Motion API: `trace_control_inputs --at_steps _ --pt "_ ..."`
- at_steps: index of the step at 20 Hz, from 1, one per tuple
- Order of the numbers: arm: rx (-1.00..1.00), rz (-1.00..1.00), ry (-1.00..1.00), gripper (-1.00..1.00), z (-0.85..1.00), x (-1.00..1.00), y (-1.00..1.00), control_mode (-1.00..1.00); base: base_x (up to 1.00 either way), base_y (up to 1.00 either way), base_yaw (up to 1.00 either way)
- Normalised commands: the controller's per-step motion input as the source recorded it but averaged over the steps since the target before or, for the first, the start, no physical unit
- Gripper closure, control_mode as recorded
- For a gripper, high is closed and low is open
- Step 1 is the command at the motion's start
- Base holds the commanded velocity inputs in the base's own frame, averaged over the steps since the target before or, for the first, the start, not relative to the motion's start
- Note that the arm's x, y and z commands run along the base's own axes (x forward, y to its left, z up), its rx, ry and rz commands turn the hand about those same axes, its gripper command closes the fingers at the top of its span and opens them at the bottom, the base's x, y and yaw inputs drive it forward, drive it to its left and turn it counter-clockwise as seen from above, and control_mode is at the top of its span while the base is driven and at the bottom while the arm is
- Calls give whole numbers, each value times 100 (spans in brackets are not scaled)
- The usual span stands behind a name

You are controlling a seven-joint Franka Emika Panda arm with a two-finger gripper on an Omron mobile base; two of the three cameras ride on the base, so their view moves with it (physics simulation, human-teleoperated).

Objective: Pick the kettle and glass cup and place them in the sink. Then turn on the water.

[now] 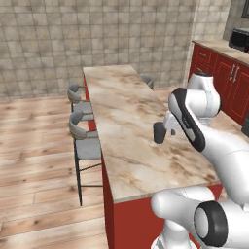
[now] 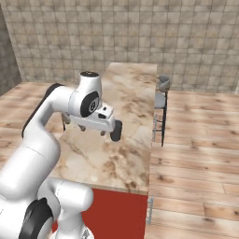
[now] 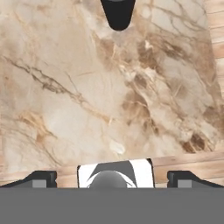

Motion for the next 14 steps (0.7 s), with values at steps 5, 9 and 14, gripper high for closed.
trace_control_inputs --at_steps 5,9,14 --pt "0 -2 4 -100 0 35 -17 -100 0 0 0" --pt "0 -1 2 -100 0 36 -12 -100 0 0 0" --pt "0 0 1 -100 0 38 -7 -100 0 0 0"
